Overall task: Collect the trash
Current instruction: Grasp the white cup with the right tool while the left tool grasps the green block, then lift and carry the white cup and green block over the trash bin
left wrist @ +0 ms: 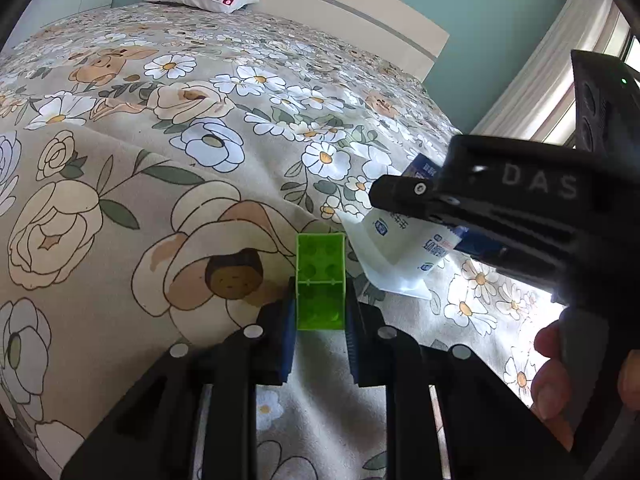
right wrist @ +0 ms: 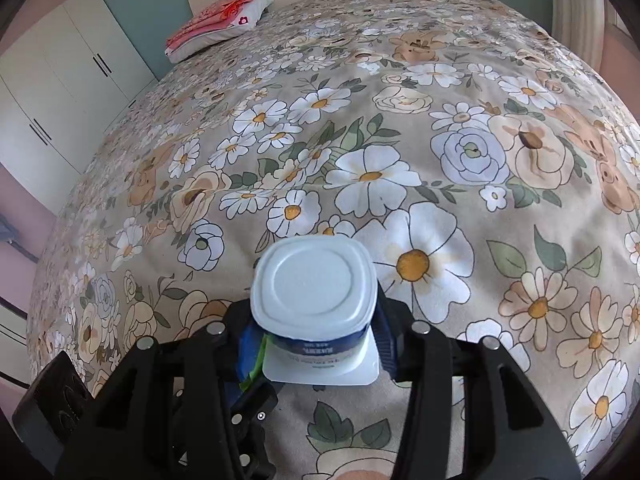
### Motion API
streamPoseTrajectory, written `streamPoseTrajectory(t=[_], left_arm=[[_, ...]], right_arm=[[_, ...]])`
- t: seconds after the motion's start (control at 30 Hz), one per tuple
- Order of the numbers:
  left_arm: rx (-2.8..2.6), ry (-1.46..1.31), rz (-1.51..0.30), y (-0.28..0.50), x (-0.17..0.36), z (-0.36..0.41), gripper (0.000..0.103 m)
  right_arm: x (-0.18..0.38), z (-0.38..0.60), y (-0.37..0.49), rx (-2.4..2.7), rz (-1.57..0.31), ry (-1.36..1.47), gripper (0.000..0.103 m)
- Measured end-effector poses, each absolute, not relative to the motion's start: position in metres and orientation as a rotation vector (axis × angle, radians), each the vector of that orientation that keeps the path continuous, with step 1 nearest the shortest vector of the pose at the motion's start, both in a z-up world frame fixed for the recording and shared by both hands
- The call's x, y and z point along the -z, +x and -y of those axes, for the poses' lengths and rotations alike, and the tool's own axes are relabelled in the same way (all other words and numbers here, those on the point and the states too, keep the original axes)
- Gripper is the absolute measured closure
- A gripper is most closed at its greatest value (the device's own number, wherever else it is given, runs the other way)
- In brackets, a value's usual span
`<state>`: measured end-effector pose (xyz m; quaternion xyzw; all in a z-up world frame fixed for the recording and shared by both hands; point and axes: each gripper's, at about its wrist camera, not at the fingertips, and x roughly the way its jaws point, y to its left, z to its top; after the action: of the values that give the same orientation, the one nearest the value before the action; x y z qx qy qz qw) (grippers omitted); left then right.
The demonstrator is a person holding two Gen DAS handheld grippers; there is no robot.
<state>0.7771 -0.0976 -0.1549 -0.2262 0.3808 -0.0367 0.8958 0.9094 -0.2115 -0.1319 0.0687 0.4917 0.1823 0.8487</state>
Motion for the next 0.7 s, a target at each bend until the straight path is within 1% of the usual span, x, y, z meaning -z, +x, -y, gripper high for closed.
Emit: streamPoseTrajectory(t=[0.23,0.43,0.53,0.7], left_arm=[[0.080,-0.423,-0.780,0.767,0.145,0.088,0.080],[0.073,-0.344,-0.764,0.737,0.120,0.074,0.080],[0.061,-0.336,-0.759,0.720,0.097,0.058,0.080],[0.032,-0.290,-0.709,0.682,0.038,0.033,0.080]], right_arm=[[0.114,0.230,0.891,-0.357,-0.994,0.194,0.055],[0.082,0.238,0.864,-0.341,-0.965,0.221,0.055],[0.057,0.237,0.846,-0.334,-0.948,0.215,0.055],[0.005,0.230,0.807,-0.334,-0.911,0.197,0.055]])
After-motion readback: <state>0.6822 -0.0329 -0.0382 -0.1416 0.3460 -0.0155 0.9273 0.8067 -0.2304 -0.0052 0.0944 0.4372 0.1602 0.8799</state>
